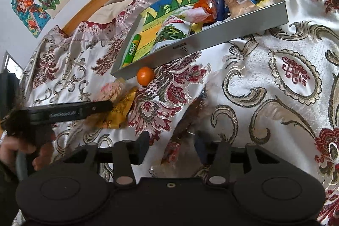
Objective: Organize snacks
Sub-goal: 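Lift the rice-cracker pack with the left tool while the right tool lifts the brown packet, then carry the rice-cracker pack with the left tool while the right tool carries the brown packet toward the tray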
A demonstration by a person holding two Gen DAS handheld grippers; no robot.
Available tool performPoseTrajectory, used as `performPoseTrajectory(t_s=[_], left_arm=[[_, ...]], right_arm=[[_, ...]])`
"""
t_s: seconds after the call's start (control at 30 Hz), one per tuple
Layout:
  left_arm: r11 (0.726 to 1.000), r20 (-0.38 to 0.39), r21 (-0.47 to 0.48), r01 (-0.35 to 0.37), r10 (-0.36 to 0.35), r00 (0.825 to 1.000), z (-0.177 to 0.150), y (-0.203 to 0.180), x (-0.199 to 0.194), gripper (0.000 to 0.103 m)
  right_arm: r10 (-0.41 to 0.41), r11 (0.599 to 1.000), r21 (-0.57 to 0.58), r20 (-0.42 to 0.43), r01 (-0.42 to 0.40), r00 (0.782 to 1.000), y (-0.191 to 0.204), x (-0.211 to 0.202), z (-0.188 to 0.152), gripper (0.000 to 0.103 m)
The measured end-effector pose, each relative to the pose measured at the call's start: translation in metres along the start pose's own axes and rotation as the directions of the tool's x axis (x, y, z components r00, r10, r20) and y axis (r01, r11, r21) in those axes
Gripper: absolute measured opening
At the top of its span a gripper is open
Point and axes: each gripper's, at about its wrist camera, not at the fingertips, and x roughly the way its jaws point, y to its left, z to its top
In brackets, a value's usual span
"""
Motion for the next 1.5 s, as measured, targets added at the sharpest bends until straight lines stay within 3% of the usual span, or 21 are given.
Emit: performPoseTrajectory(t_s=[0.03, 0.1, 0.23, 0.4, 0.67, 0.73, 0.8, 0.9, 1.1, 1.17, 1.3, 1.5], left_arm=[[1.000, 0.001, -0.004, 0.000, 0.000, 1.000, -0.002, -0.004, -0.004, 0.075], [1.000, 0.006, -0.009, -0.010, 0.010, 1.000, -0.009, -0.014, -0.013, 0.073], [1.000, 0.013, -0.013, -0.026, 0.026, 1.000, -0.024, -0.031, -0.032, 0.073], [0.998, -0.002, -0.056, 0.008, -0.008, 1.000, -0.049, -0.046, -0.052, 0.072], [0.995, -0.029, -0.095, 0.006, -0.009, 1.000, -0.077, -0.055, -0.052, 0.072], [0.996, -0.022, -0.088, -0.003, 0.001, 1.000, -0.078, -0.057, -0.052, 0.073], [0.996, -0.016, -0.085, -0.015, 0.014, 1.000, -0.082, -0.060, -0.051, 0.075], [0.995, -0.004, -0.094, -0.024, 0.024, 1.000, -0.092, -0.062, -0.049, 0.077], [0.989, 0.020, -0.147, 0.017, -0.014, 1.000, -0.097, -0.051, -0.049, 0.078], [0.988, 0.021, -0.155, 0.019, -0.016, 1.000, -0.097, -0.050, -0.048, 0.079], [0.992, 0.025, -0.124, -0.006, 0.009, 1.000, -0.098, -0.056, -0.048, 0.077], [0.996, 0.019, -0.079, -0.046, 0.048, 0.999, -0.099, -0.067, -0.052, 0.076]], right_arm=[[-0.009, 1.000, -0.005, 0.000, 0.009, 1.000, 0.001, 0.000, -0.001, 0.026], [-0.014, 1.000, -0.021, 0.007, 0.015, 1.000, 0.003, -0.001, -0.003, 0.021], [-0.004, 0.996, -0.089, 0.024, 0.006, 1.000, 0.015, -0.011, -0.004, 0.019], [-0.002, 0.990, -0.140, 0.004, 0.002, 1.000, 0.025, -0.029, -0.013, 0.018], [0.015, 0.990, -0.137, -0.014, -0.017, 1.000, 0.026, -0.047, -0.026, 0.017], [0.007, 0.991, -0.137, -0.017, -0.009, 1.000, 0.025, -0.044, -0.028, 0.021], [-0.009, 0.994, -0.114, -0.027, 0.006, 1.000, 0.020, -0.037, -0.030, 0.034], [0.008, 1.000, -0.029, -0.065, -0.010, 0.998, 0.008, -0.025, -0.035, 0.036], [0.046, 0.997, 0.056, -0.025, -0.044, 0.999, -0.001, -0.020, -0.041, 0.043], [0.044, 0.996, 0.073, -0.010, -0.044, 0.999, -0.002, -0.018, -0.042, 0.041], [0.003, 0.998, 0.066, 0.003, -0.004, 1.000, -0.001, -0.016, -0.041, 0.025], [-0.022, 0.999, 0.039, 0.009, 0.021, 1.000, 0.005, -0.021, -0.042, 0.018]])
